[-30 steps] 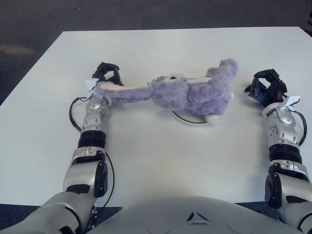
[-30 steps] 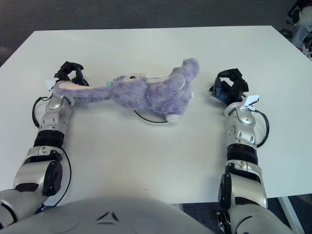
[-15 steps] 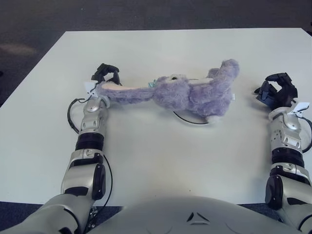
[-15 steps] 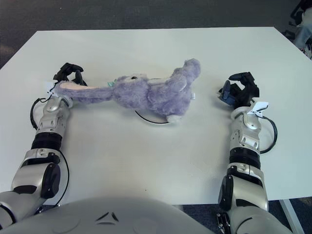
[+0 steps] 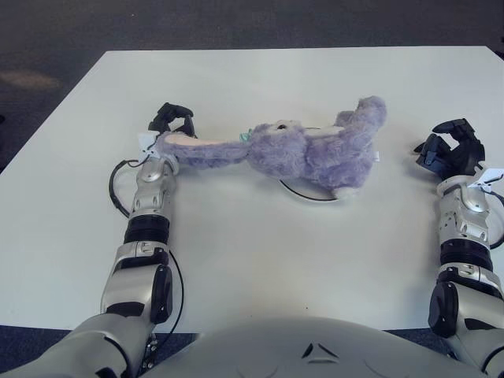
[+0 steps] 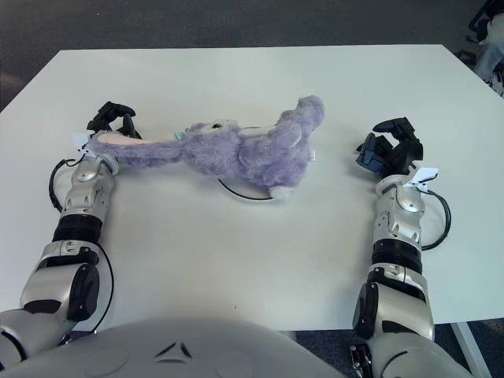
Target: Put the doll into the plate.
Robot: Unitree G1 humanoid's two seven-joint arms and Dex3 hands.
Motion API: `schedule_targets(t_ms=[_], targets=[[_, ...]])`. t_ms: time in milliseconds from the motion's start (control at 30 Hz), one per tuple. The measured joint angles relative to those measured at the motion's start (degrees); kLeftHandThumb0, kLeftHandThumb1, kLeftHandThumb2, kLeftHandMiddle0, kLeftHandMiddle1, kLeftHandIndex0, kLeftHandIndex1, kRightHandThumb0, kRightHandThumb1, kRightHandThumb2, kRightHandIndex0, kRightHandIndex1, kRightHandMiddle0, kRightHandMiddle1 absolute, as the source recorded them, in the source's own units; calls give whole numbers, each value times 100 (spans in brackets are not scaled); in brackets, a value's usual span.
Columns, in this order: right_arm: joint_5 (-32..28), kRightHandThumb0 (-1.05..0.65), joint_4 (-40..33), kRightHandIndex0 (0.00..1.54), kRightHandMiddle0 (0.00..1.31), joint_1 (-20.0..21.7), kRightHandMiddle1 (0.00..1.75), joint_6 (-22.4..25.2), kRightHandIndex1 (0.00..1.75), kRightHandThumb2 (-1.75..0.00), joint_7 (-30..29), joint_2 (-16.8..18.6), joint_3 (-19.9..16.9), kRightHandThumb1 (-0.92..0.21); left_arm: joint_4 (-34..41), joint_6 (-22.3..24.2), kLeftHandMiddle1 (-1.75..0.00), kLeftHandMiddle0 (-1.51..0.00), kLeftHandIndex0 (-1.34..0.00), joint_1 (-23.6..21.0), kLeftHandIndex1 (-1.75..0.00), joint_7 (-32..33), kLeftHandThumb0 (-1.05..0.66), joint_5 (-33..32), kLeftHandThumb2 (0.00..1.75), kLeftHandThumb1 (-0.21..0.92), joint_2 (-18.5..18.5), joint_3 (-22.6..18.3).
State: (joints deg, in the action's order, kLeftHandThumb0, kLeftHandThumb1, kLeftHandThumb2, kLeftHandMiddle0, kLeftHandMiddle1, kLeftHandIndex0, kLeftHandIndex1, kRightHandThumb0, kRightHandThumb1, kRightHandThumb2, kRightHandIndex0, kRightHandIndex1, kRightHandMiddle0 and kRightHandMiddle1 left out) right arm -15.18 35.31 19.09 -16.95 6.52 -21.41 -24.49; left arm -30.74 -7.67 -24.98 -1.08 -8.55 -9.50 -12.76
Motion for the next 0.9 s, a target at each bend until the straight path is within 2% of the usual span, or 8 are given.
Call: schedule_targets(t_ms=[633,900], targets=[[9,-1,-394,74,52,-270,174,36,174,-153,72,54,-13,-14,403,-278,-175,-106,-52,430,-175,410,-44,53,116,44,173,-59],[19,-1,-421,76,53,-294,173,85,175,-155,53,84,-1,-12,294,-430,-175,-105,-51,431,-175,444,-44,54,115,45,183,-74]])
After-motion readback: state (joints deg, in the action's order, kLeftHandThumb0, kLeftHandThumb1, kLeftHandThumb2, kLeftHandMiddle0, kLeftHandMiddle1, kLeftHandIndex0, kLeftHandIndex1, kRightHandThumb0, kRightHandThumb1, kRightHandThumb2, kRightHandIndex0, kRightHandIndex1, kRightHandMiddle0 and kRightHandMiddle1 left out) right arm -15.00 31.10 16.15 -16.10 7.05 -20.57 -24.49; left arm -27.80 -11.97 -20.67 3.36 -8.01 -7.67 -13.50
